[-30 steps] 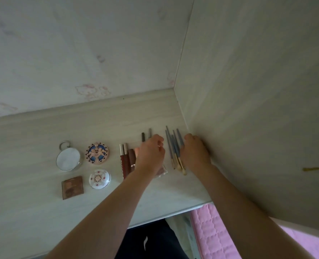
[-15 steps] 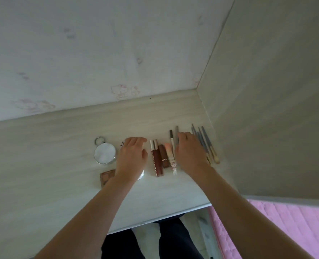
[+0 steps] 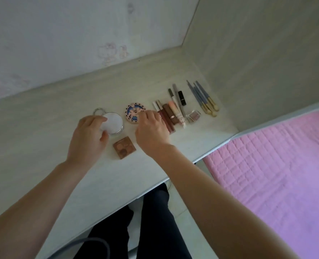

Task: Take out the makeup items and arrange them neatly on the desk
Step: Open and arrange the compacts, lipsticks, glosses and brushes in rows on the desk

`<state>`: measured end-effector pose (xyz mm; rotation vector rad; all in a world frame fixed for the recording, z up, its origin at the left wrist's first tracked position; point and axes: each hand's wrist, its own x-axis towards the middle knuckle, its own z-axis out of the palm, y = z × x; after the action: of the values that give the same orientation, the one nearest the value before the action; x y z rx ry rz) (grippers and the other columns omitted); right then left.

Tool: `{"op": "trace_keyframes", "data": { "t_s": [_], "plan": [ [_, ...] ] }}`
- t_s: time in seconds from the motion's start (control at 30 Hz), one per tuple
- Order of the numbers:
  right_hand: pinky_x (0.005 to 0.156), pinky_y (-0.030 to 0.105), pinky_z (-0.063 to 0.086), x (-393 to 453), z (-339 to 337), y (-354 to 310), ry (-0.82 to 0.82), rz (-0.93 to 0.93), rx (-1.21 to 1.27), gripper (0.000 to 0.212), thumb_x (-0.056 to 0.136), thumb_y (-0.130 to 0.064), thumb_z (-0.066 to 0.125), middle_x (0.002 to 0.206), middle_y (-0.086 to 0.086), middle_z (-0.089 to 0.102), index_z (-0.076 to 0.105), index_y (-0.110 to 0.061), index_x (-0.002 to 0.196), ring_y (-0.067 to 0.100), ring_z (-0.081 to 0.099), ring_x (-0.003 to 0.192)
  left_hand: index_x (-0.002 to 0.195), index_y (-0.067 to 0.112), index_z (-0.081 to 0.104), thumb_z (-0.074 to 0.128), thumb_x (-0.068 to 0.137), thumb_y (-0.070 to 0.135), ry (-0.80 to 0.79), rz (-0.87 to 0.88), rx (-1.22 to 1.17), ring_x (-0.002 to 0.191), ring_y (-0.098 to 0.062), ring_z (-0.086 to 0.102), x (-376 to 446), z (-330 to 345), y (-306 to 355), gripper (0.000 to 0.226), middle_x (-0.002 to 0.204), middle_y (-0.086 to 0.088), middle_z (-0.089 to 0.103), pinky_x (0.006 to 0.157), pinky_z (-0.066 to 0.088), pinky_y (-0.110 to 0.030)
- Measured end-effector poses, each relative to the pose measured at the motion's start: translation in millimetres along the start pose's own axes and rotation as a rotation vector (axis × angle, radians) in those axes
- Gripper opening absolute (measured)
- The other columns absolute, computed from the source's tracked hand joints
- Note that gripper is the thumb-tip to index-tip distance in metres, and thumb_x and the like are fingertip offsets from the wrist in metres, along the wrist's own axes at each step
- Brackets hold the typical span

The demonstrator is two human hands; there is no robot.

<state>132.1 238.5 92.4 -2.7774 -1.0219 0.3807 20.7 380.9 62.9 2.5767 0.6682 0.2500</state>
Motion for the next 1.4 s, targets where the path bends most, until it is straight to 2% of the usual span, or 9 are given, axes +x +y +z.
{"op": "trace_keyframes", "data": {
  "t_s": [0.2, 0.3, 0.43, 0.6, 0.77, 1.0, 1.17, 1.3, 1.4],
  "plan": [
    [0.104, 0.035, 0.036, 1.9, 12.3, 3.0, -0.034, 0.038, -0.036, 0.04, 0.092, -0.014, 0.044, 0.133, 0.011, 0.045, 0.04, -0.007, 0.131, 0.029, 0.036, 0.127, 0.115, -0.002, 0.06, 0.068, 0.076, -0.005, -0.031, 0.084, -0.008, 0.111, -0.04, 0.052, -9.6, 0.0, -8.6, 0.04, 0.116, -0.021, 0.06, 0.094, 0.047, -0.047],
    [0.104, 0.034, 0.035, 6.4, 19.0, 8.5, 0.009, 0.015, -0.061, 0.038, 0.092, -0.015, 0.043, 0.133, 0.01, 0.045, 0.041, -0.008, 0.13, 0.028, 0.036, 0.127, 0.115, -0.001, 0.059, 0.07, 0.076, -0.003, -0.028, 0.118, -0.003, 0.109, -0.041, 0.053, -5.4, 8.4, -8.8, 0.041, 0.115, -0.02, 0.06, 0.093, 0.047, -0.048],
    [0.111, 0.037, 0.028, 16.5, 30.9, 8.7, 0.091, -0.066, -0.096, 0.045, 0.093, -0.018, 0.04, 0.142, 0.009, 0.038, 0.036, -0.007, 0.137, 0.03, 0.029, 0.135, 0.118, 0.0, 0.058, 0.072, 0.075, 0.002, 0.034, 0.16, -0.024, 0.113, -0.038, 0.053, 5.8, 23.6, -15.9, 0.046, 0.122, -0.017, 0.058, 0.096, 0.047, -0.045],
    [0.117, 0.036, 0.017, 26.9, 41.1, 1.3, 0.157, -0.19, -0.136, 0.05, 0.096, -0.024, 0.039, 0.147, 0.006, 0.035, 0.032, -0.009, 0.143, 0.03, 0.019, 0.143, 0.125, 0.005, 0.053, 0.071, 0.078, 0.014, 0.084, 0.219, -0.05, 0.125, -0.028, 0.045, 15.5, 32.8, -34.8, 0.051, 0.133, -0.009, 0.052, 0.105, 0.038, -0.035],
    [0.117, 0.038, 0.016, 26.4, 54.4, -12.4, 0.184, -0.268, -0.149, 0.049, 0.095, -0.025, 0.042, 0.147, 0.005, 0.035, 0.035, -0.01, 0.142, 0.028, 0.016, 0.145, 0.13, 0.009, 0.05, 0.069, 0.084, 0.024, 0.081, 0.28, -0.05, 0.126, -0.021, 0.041, 11.2, 33.7, -57.5, 0.052, 0.135, -0.003, 0.05, 0.105, 0.03, -0.022],
    [0.117, 0.043, 0.017, 19.1, 78.1, -28.6, 0.272, -0.346, -0.131, 0.054, 0.089, -0.021, 0.046, 0.145, 0.005, 0.041, 0.037, -0.01, 0.142, 0.029, 0.02, 0.144, 0.133, 0.014, 0.049, 0.064, 0.084, 0.033, 0.08, 0.359, -0.067, 0.127, -0.016, 0.041, 5.4, 31.6, -82.4, 0.055, 0.137, 0.003, 0.05, 0.103, 0.03, -0.019],
    [0.117, 0.044, 0.019, 8.8, 89.7, -29.6, 0.322, -0.349, -0.114, 0.055, 0.088, -0.02, 0.047, 0.142, 0.009, 0.043, 0.037, -0.009, 0.142, 0.031, 0.022, 0.143, 0.135, 0.017, 0.045, 0.064, 0.087, 0.036, 0.126, 0.345, -0.031, 0.13, -0.014, 0.036, -10.1, 41.1, -98.9, 0.054, 0.139, 0.002, 0.047, 0.102, 0.026, -0.018],
    [0.113, 0.04, 0.025, 0.8, 86.0, -29.8, 0.34, -0.304, -0.031, 0.055, 0.089, -0.025, 0.052, 0.139, 0.012, 0.047, 0.041, -0.007, 0.139, 0.031, 0.031, 0.136, 0.141, 0.016, 0.039, 0.061, 0.089, 0.039, 0.098, 0.217, -0.065, 0.135, -0.016, 0.032, -23.7, 39.3, -99.3, 0.061, 0.144, -0.001, 0.043, 0.104, 0.025, -0.021],
    [0.112, 0.039, 0.027, 4.7, 83.2, -28.8, 0.317, -0.266, -0.016, 0.058, 0.089, -0.027, 0.054, 0.142, 0.012, 0.044, 0.038, -0.008, 0.142, 0.031, 0.03, 0.136, 0.144, 0.013, 0.035, 0.062, 0.089, 0.038, 0.044, 0.178, -0.046, 0.137, -0.021, 0.031, -23.7, 38.0, -94.2, 0.067, 0.147, -0.005, 0.04, 0.108, 0.024, -0.026]
  ]
}}
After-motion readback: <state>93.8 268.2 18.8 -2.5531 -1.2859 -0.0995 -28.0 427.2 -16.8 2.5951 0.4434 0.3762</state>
